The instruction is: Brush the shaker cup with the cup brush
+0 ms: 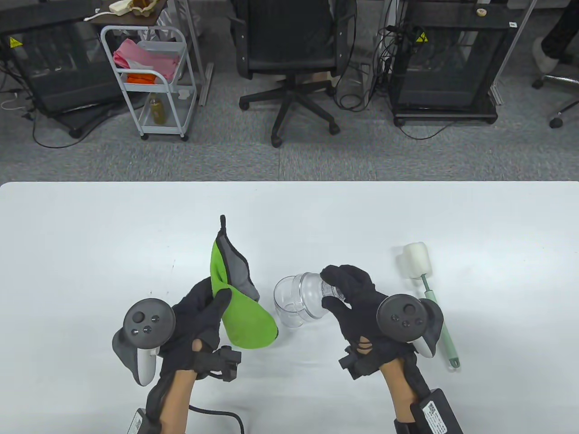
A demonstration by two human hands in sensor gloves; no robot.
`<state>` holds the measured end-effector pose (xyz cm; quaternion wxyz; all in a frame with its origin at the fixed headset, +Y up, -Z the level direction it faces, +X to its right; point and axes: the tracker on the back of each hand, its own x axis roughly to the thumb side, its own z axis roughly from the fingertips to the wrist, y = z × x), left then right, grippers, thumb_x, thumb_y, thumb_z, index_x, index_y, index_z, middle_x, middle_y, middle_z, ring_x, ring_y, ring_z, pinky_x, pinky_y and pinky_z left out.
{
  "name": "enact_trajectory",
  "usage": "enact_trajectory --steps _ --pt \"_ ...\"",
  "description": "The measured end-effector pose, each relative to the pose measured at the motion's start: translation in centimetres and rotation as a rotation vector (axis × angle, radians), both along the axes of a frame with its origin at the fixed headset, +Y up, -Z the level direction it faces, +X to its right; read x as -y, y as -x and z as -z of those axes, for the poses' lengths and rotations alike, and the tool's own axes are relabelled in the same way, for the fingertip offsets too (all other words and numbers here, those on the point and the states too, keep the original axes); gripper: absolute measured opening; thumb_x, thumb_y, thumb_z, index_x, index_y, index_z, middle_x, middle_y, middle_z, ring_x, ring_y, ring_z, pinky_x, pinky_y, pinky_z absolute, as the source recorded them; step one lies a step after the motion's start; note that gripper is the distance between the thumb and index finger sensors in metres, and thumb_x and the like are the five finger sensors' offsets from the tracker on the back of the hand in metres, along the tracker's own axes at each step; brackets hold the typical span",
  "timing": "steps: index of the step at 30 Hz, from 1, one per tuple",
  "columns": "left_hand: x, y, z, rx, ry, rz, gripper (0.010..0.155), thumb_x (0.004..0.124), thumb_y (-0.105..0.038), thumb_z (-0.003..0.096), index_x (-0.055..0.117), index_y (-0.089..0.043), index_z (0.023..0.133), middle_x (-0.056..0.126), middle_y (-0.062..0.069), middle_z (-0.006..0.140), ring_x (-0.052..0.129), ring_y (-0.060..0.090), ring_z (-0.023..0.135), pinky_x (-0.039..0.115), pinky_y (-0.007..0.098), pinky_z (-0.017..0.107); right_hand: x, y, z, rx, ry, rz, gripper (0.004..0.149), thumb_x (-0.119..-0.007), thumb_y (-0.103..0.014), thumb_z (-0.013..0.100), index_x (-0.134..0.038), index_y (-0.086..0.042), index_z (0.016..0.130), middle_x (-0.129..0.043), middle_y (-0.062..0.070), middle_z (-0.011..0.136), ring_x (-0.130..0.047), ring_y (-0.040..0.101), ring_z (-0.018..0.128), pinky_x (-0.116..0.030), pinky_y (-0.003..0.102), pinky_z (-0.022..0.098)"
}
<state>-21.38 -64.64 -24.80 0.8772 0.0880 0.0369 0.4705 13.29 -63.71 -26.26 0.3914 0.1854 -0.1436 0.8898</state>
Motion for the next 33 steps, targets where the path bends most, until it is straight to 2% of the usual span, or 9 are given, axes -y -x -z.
enact_trajectory --steps 4,7,9,13,17,21,24,29,33 --pt "-0.2 -2.2 -0.4 0.092 -0.024 -0.018 0.054 0.084 -0.037 0.0445 0.073 -0.015 0.093 0.101 -0.001 0.076 0.116 0.019 0.065 0.095 0.045 0.049 -0.9 0.6 -1.3 -0.064 -0.042 0.053 0.059 -0.081 -0.038 0.040 -0.065 -0.029 0.096 -0.070 0.024 0.094 -0.095 0.034 0.068 -0.088 0.042 0.049" --pt "0.3 -4.2 -0.4 0.243 -0.045 -0.135 0.051 0.081 -0.033 0.0466 0.071 -0.015 0.093 0.100 -0.001 0.079 0.115 0.021 0.069 0.095 0.045 0.050 -1.3 1.3 -2.2 -0.110 -0.079 0.145 0.059 -0.081 -0.038 0.040 -0.065 -0.029 0.096 -0.070 0.024 0.094 -0.095 0.034 0.068 -0.088 0.043 0.049" --pt "0.9 -5.5 -0.3 0.368 -0.059 -0.260 0.048 0.077 -0.032 0.0485 0.071 -0.016 0.094 0.099 0.000 0.082 0.114 0.022 0.071 0.094 0.045 0.050 -1.5 1.9 -2.6 -0.107 -0.099 0.106 0.058 -0.081 -0.038 0.040 -0.066 -0.029 0.096 -0.070 0.024 0.094 -0.095 0.035 0.067 -0.088 0.043 0.049" --pt "2.5 -6.9 -0.3 0.529 0.039 -0.613 0.056 0.066 -0.044 0.0513 0.069 -0.012 0.098 0.093 0.009 0.092 0.103 0.034 0.083 0.083 0.054 0.057 -1.5 1.3 -2.6 -0.096 -0.100 0.126 0.058 -0.081 -0.037 0.040 -0.065 -0.029 0.096 -0.069 0.023 0.096 -0.094 0.034 0.069 -0.088 0.043 0.050" --pt "3.0 -8.0 -0.3 0.689 0.076 -0.681 0.067 0.062 -0.055 0.0511 0.068 -0.011 0.101 0.087 0.011 0.100 0.089 0.039 0.095 0.072 0.057 0.065 -1.4 0.9 -2.4 -0.129 -0.104 0.161 0.058 -0.085 -0.035 0.038 -0.069 -0.029 0.093 -0.070 0.023 0.096 -0.095 0.036 0.069 -0.088 0.044 0.050" --pt "2.9 -9.3 -0.8 0.737 0.068 -0.611 0.069 0.067 -0.058 0.0494 0.065 -0.016 0.104 0.082 0.005 0.106 0.077 0.035 0.100 0.062 0.056 0.068 -1.5 0.8 -2.3 -0.164 -0.098 0.156 0.057 -0.087 -0.033 0.037 -0.072 -0.030 0.092 -0.071 0.022 0.097 -0.095 0.037 0.070 -0.088 0.045 0.051" --pt "2.7 -9.8 -1.2 0.683 0.046 -0.598 0.066 0.080 -0.052 0.0469 0.066 -0.020 0.103 0.080 0.003 0.104 0.072 0.034 0.099 0.056 0.058 0.068 -1.6 0.9 -2.3 -0.178 -0.106 0.144 0.056 -0.087 -0.032 0.036 -0.073 -0.031 0.091 -0.071 0.021 0.097 -0.094 0.038 0.071 -0.088 0.045 0.051" --pt "2.1 -9.8 -1.7 0.472 -0.051 -0.443 0.056 0.093 -0.042 0.0411 0.077 -0.025 0.092 0.093 -0.006 0.089 0.089 0.026 0.085 0.069 0.054 0.060 -1.8 1.6 -2.6 -0.148 -0.132 0.069 0.057 -0.084 -0.035 0.037 -0.071 -0.030 0.092 -0.073 0.024 0.094 -0.097 0.036 0.066 -0.090 0.042 0.048" --pt "1.6 -9.8 -2.0 0.447 -0.112 -0.358 0.056 0.097 -0.041 0.0382 0.080 -0.024 0.089 0.097 -0.006 0.085 0.094 0.026 0.080 0.073 0.053 0.057 -1.7 1.6 -2.5 -0.097 -0.103 0.041 0.058 -0.079 -0.042 0.040 -0.068 -0.026 0.094 -0.079 0.027 0.086 -0.101 0.029 0.054 -0.093 0.037 0.038"
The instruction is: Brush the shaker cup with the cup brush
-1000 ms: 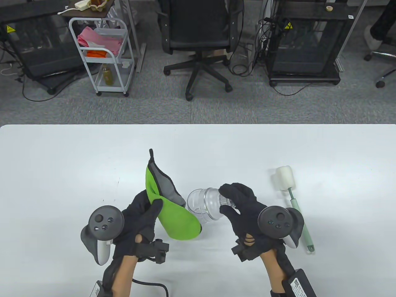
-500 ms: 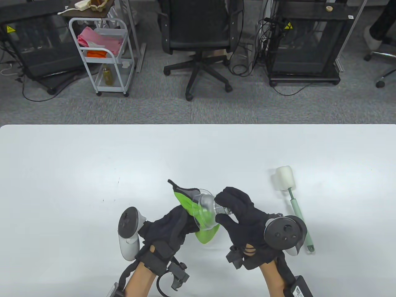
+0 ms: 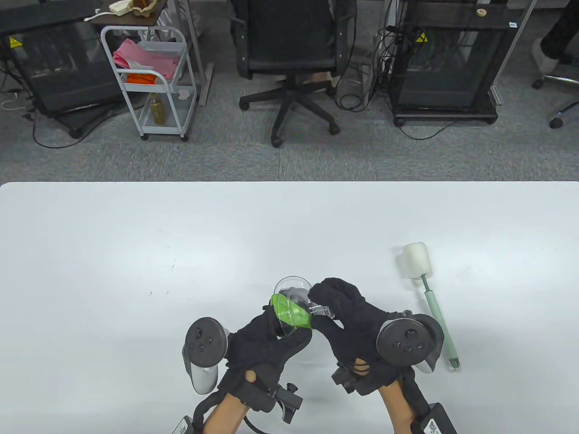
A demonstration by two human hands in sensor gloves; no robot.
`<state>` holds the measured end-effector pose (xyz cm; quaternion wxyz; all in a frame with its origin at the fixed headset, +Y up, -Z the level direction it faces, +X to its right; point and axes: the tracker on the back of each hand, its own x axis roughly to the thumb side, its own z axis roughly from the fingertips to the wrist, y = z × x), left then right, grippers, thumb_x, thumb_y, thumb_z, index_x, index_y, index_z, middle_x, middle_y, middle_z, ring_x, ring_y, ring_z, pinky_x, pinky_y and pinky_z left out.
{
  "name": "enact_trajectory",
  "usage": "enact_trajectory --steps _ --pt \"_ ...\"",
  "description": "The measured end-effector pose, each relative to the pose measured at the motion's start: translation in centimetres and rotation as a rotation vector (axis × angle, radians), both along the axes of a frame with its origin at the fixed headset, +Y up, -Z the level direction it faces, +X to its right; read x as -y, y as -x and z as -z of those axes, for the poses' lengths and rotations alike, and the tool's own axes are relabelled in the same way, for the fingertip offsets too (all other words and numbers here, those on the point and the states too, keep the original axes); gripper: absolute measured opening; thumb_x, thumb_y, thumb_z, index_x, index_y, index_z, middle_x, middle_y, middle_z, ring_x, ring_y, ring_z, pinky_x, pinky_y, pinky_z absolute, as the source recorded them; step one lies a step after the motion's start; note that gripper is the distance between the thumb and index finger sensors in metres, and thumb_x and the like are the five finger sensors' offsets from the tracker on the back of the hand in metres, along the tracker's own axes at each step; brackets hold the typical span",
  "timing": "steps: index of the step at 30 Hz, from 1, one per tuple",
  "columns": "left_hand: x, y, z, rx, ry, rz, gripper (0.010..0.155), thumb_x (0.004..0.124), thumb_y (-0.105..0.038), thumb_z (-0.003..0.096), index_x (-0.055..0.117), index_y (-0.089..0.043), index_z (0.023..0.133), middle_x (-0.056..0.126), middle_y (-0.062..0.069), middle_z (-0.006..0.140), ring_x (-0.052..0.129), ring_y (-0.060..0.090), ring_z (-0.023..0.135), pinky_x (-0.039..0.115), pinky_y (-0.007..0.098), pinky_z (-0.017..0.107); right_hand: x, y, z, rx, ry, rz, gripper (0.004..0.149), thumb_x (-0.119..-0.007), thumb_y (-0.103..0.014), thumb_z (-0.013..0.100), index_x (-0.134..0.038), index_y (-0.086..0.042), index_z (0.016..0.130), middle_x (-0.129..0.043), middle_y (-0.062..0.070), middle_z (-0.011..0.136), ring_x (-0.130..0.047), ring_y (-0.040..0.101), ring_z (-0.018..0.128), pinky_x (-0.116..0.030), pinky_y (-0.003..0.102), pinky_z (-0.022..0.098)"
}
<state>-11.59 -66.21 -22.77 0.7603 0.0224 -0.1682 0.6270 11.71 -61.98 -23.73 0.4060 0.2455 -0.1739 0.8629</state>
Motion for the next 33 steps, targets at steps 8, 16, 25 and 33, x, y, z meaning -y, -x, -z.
enact_trajectory --steps 8,16,25,33 --pt "-0.6 0.4 -0.1 -0.042 -0.082 0.092 0.053 0.096 -0.046 0.0387 0.088 -0.021 0.084 0.104 -0.006 0.074 0.103 0.024 0.070 0.079 0.051 0.053 0.5 -0.2 0.2 0.101 0.106 -0.020 0.066 -0.071 -0.061 0.039 -0.075 -0.020 0.090 -0.094 0.021 0.063 -0.102 0.023 0.031 -0.092 0.038 0.023" --pt "-0.6 0.7 0.0 -0.009 -0.052 0.041 0.052 0.096 -0.047 0.0385 0.089 -0.021 0.083 0.106 -0.007 0.071 0.105 0.022 0.068 0.082 0.049 0.053 -0.6 -0.8 -0.1 -0.143 -0.019 -0.007 0.062 -0.097 -0.026 0.033 -0.075 -0.033 0.091 -0.076 0.013 0.098 -0.097 0.038 0.071 -0.089 0.044 0.051" --pt "-0.7 0.7 0.1 -0.015 -0.105 0.104 0.056 0.100 -0.045 0.0356 0.089 -0.018 0.083 0.106 -0.006 0.071 0.106 0.024 0.065 0.083 0.050 0.049 0.3 -0.5 0.6 -0.064 0.117 -0.064 0.067 -0.078 -0.048 0.037 -0.071 -0.013 0.094 -0.095 0.028 0.071 -0.107 0.025 0.031 -0.094 0.036 0.023" --pt "-1.1 1.1 0.0 -0.019 -0.123 0.100 0.054 0.099 -0.044 0.0365 0.090 -0.016 0.082 0.107 -0.005 0.069 0.108 0.023 0.064 0.084 0.050 0.050 -0.2 -0.2 -0.3 -0.128 -0.046 -0.095 0.070 -0.093 -0.030 0.034 -0.062 -0.037 0.097 -0.070 0.015 0.101 -0.094 0.034 0.077 -0.086 0.050 0.054"
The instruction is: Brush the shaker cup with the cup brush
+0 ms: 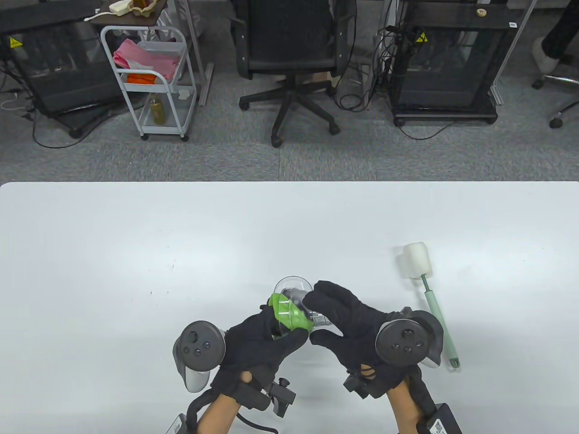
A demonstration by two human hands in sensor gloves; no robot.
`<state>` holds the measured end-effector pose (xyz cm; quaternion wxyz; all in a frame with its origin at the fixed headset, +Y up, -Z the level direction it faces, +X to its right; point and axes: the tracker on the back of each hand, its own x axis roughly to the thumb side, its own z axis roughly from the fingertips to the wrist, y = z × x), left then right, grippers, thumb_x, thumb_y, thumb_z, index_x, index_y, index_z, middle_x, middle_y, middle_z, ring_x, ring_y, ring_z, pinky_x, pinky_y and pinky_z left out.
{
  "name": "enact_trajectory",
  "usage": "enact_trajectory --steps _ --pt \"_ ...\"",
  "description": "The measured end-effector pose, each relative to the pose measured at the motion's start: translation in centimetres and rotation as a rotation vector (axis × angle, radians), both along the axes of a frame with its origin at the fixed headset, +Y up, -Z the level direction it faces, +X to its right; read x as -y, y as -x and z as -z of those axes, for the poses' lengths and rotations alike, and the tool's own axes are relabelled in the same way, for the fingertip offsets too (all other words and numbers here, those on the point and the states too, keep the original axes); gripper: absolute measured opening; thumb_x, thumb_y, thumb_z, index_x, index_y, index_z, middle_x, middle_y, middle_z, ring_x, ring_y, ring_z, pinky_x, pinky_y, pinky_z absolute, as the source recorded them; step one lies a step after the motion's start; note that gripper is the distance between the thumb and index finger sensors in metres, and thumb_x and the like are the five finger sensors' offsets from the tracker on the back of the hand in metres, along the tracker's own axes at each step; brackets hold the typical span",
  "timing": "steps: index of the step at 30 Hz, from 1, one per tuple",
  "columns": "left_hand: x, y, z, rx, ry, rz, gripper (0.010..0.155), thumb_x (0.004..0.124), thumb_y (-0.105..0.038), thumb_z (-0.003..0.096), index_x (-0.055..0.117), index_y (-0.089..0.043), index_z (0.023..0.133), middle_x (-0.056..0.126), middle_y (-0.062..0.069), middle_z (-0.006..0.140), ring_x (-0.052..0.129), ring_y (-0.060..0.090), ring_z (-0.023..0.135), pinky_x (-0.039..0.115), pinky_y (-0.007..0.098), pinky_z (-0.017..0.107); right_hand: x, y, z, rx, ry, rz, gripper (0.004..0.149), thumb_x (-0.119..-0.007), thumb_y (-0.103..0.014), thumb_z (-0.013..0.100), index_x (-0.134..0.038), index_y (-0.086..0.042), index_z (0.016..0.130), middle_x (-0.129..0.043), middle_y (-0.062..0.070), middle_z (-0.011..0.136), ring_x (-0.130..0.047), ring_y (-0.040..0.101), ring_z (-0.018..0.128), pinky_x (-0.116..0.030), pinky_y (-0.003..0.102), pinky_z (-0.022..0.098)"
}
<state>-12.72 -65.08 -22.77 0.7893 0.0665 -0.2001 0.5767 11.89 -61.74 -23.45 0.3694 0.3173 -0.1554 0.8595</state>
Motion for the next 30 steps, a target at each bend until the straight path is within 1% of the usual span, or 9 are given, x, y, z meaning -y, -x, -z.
enact_trajectory --steps 4,9,12,14,15,20,26,28,30 --pt "0.3 -0.2 -0.1 0.021 -0.007 -0.029 0.057 0.100 -0.043 0.0358 0.089 -0.014 0.083 0.106 -0.003 0.070 0.106 0.025 0.062 0.084 0.051 0.048 0.2 -0.2 0.5 -0.009 0.071 0.062 0.066 -0.089 -0.036 0.033 -0.070 -0.024 0.095 -0.084 0.025 0.087 -0.105 0.032 0.055 -0.094 0.042 0.043" --pt "-0.4 -0.5 -0.5 -0.007 -0.102 0.094 0.058 0.101 -0.045 0.0347 0.088 -0.017 0.084 0.105 -0.007 0.071 0.107 0.023 0.063 0.085 0.049 0.048 1.3 -0.6 1.1 0.047 0.171 0.093 0.072 -0.069 -0.059 0.038 -0.072 -0.011 0.092 -0.099 0.023 0.060 -0.107 0.023 0.030 -0.095 0.039 0.025" --pt "-0.4 -0.5 -0.5 -0.033 -0.108 0.100 0.056 0.102 -0.042 0.0349 0.088 -0.018 0.084 0.105 -0.006 0.071 0.106 0.022 0.066 0.083 0.050 0.052 1.4 -0.4 1.0 0.046 0.171 0.115 0.072 -0.073 -0.057 0.038 -0.067 -0.015 0.096 -0.091 0.022 0.078 -0.105 0.033 0.052 -0.091 0.047 0.039" --pt "-0.5 -0.4 -0.4 -0.035 -0.111 0.124 0.056 0.101 -0.043 0.0349 0.088 -0.018 0.084 0.106 -0.007 0.070 0.107 0.021 0.065 0.085 0.049 0.051 1.0 -0.1 0.8 -0.035 0.116 0.051 0.071 -0.079 -0.047 0.040 -0.051 -0.030 0.103 -0.061 0.016 0.105 -0.086 0.042 0.082 -0.082 0.055 0.053" --pt "-0.5 -0.4 -0.5 -0.038 -0.110 0.119 0.056 0.101 -0.043 0.0349 0.089 -0.018 0.084 0.106 -0.006 0.070 0.107 0.021 0.065 0.085 0.049 0.051 0.7 -0.3 0.7 -0.057 0.091 0.064 0.070 -0.082 -0.043 0.041 -0.049 -0.037 0.102 -0.058 0.012 0.107 -0.085 0.039 0.085 -0.082 0.054 0.055" --pt "-0.4 -0.5 -0.6 -0.045 -0.146 0.113 0.057 0.100 -0.044 0.0346 0.088 -0.018 0.084 0.105 -0.007 0.071 0.107 0.021 0.064 0.085 0.049 0.050 0.6 -0.2 0.7 -0.081 0.128 0.154 0.064 -0.087 -0.031 0.038 -0.063 -0.031 0.098 -0.070 0.022 0.097 -0.092 0.045 0.068 -0.090 0.040 0.045" --pt "-0.4 -0.6 -0.6 -0.021 -0.173 0.138 0.059 0.100 -0.044 0.0349 0.087 -0.017 0.085 0.105 -0.006 0.072 0.106 0.023 0.064 0.084 0.049 0.049 1.2 -0.1 1.1 0.021 0.211 0.177 0.062 -0.074 -0.047 0.042 -0.067 -0.015 0.096 -0.088 0.031 0.075 -0.106 0.031 0.037 -0.096 0.031 0.021" --pt "-0.4 -0.6 -0.5 -0.014 -0.154 0.127 0.058 0.100 -0.044 0.0357 0.087 -0.016 0.085 0.105 -0.005 0.072 0.106 0.023 0.063 0.084 0.049 0.049 1.2 -0.2 1.1 0.030 0.222 0.201 0.063 -0.075 -0.049 0.042 -0.070 -0.015 0.095 -0.089 0.031 0.073 -0.106 0.032 0.037 -0.096 0.034 0.021" --pt "-0.4 -0.6 -0.5 -0.037 -0.155 0.131 0.057 0.100 -0.043 0.0356 0.088 -0.017 0.085 0.105 -0.006 0.071 0.107 0.021 0.065 0.084 0.049 0.051 1.1 -0.3 0.9 0.019 0.188 0.171 0.063 -0.075 -0.050 0.042 -0.065 -0.022 0.098 -0.082 0.026 0.085 -0.103 0.035 0.054 -0.095 0.039 0.036"
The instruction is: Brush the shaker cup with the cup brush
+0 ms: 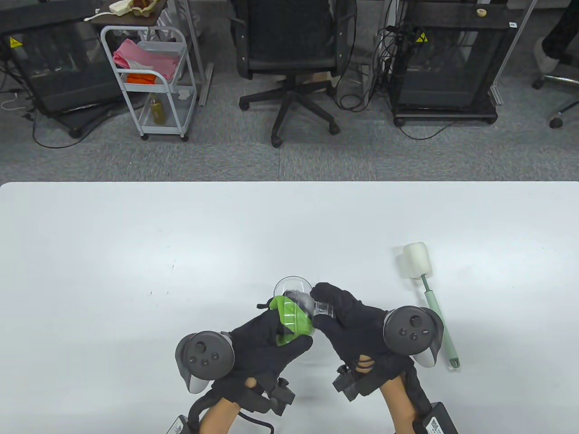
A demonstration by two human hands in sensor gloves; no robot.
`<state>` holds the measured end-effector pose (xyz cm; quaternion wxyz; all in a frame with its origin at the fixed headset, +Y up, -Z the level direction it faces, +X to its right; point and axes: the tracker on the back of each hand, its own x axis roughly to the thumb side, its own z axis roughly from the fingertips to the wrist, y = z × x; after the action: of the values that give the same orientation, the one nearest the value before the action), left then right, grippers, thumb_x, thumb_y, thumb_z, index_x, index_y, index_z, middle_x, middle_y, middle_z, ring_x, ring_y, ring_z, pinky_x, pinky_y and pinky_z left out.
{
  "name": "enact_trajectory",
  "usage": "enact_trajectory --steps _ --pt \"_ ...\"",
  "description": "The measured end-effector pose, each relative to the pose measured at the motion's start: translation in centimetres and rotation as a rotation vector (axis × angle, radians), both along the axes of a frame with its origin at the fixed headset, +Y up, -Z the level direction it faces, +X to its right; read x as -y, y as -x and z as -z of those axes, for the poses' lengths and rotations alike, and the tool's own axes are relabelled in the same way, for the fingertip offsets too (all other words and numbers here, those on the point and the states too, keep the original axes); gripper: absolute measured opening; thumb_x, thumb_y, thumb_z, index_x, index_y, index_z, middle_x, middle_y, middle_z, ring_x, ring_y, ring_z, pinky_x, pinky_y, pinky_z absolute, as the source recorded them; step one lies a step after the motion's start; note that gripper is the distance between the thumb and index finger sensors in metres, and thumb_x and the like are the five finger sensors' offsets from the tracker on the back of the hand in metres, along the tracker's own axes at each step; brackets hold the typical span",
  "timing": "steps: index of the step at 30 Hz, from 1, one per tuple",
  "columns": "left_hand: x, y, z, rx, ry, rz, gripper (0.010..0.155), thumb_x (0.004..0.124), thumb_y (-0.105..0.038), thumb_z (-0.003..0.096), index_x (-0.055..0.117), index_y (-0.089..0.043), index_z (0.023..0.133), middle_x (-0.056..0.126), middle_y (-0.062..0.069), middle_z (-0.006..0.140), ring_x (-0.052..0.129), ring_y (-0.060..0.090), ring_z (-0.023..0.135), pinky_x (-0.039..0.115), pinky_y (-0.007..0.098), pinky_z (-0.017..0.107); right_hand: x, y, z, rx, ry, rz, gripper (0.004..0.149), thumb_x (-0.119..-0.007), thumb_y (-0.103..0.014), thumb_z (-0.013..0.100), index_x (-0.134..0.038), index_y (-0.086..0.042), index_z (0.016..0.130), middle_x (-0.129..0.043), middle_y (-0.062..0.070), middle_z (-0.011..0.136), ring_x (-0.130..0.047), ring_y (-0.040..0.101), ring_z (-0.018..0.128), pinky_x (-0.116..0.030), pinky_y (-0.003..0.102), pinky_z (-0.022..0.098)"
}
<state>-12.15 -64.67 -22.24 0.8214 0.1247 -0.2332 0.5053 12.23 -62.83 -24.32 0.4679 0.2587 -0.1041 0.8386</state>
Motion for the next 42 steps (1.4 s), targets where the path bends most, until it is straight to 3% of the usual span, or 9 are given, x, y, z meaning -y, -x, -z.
enact_trajectory --steps 2,5,16,20,22,26,33,38,42 --pt "0.0 0.0 0.1 0.006 0.030 -0.029 0.057 0.099 -0.044 0.0362 0.088 -0.016 0.085 0.106 -0.006 0.070 0.107 0.021 0.064 0.086 0.048 0.050 -0.4 0.1 -0.2 -0.075 -0.035 -0.039 0.065 -0.082 -0.045 0.041 -0.059 -0.029 0.100 -0.060 0.021 0.104 -0.087 0.043 0.078 -0.086 0.050 0.050" --pt "0.1 0.2 0.3 0.011 0.043 -0.067 0.057 0.099 -0.044 0.0364 0.088 -0.017 0.085 0.105 -0.006 0.071 0.107 0.021 0.065 0.085 0.049 0.050 -0.7 0.0 -0.4 -0.088 -0.036 -0.027 0.064 -0.089 -0.031 0.040 -0.062 -0.029 0.098 -0.055 0.019 0.106 -0.085 0.042 0.079 -0.087 0.045 0.049" --pt "0.0 -0.3 0.2 0.053 0.015 0.011 0.061 0.100 -0.044 0.0355 0.085 -0.014 0.087 0.104 -0.005 0.075 0.107 0.022 0.064 0.085 0.047 0.048 0.1 -0.6 0.4 0.065 0.101 -0.016 0.067 -0.073 -0.056 0.043 -0.072 -0.011 0.092 -0.097 0.025 0.062 -0.105 0.025 0.024 -0.093 0.029 0.010" --pt "0.0 -0.4 0.1 0.044 0.035 -0.010 0.058 0.099 -0.042 0.0365 0.086 -0.016 0.086 0.105 -0.005 0.073 0.108 0.021 0.065 0.085 0.048 0.050 -0.3 -0.4 0.2 -0.093 0.031 0.004 0.068 -0.081 -0.049 0.042 -0.057 -0.027 0.102 -0.062 0.018 0.105 -0.087 0.044 0.078 -0.087 0.051 0.047" --pt "-0.1 -0.3 0.1 0.021 0.038 -0.034 0.058 0.099 -0.042 0.0366 0.086 -0.015 0.086 0.105 -0.004 0.072 0.107 0.022 0.065 0.085 0.048 0.050 -0.5 -0.5 0.1 -0.157 0.028 0.023 0.066 -0.086 -0.037 0.043 -0.057 -0.029 0.101 -0.057 0.015 0.107 -0.085 0.043 0.081 -0.086 0.051 0.050" --pt "0.3 -0.3 0.0 0.018 0.048 -0.040 0.059 0.099 -0.043 0.0367 0.085 -0.015 0.087 0.104 -0.005 0.073 0.107 0.022 0.065 0.085 0.048 0.049 -0.7 -0.5 0.1 -0.134 0.020 0.016 0.063 -0.089 -0.029 0.041 -0.064 -0.020 0.098 -0.067 0.022 0.099 -0.093 0.048 0.066 -0.091 0.042 0.044" --pt "-0.2 -0.9 -0.5 0.012 -0.025 0.050 0.060 0.098 -0.045 0.0365 0.084 -0.017 0.088 0.103 -0.006 0.076 0.105 0.022 0.067 0.084 0.046 0.050 1.0 -0.8 0.8 0.065 0.130 0.138 0.067 -0.073 -0.055 0.044 -0.072 -0.007 0.091 -0.096 0.027 0.061 -0.106 0.024 0.022 -0.094 0.029 0.009" --pt "0.3 0.0 0.1 0.036 0.073 -0.132 0.058 0.096 -0.045 0.0374 0.084 -0.020 0.088 0.104 -0.009 0.075 0.107 0.019 0.069 0.085 0.043 0.052 2.5 -1.4 1.7 -0.189 0.241 0.289 0.086 -0.078 -0.065 0.040 -0.051 -0.014 0.104 -0.066 0.023 0.101 -0.086 0.047 0.077 -0.083 0.051 0.051" --pt "0.7 0.0 0.4 0.152 0.145 -0.281 0.059 0.094 -0.045 0.0379 0.083 -0.019 0.090 0.104 -0.008 0.077 0.108 0.018 0.069 0.086 0.042 0.052 2.9 -0.7 2.0 -0.329 0.237 0.291 0.086 -0.085 -0.057 0.040 -0.042 -0.028 0.109 -0.046 0.019 0.114 -0.074 0.056 0.088 -0.075 0.060 0.058"
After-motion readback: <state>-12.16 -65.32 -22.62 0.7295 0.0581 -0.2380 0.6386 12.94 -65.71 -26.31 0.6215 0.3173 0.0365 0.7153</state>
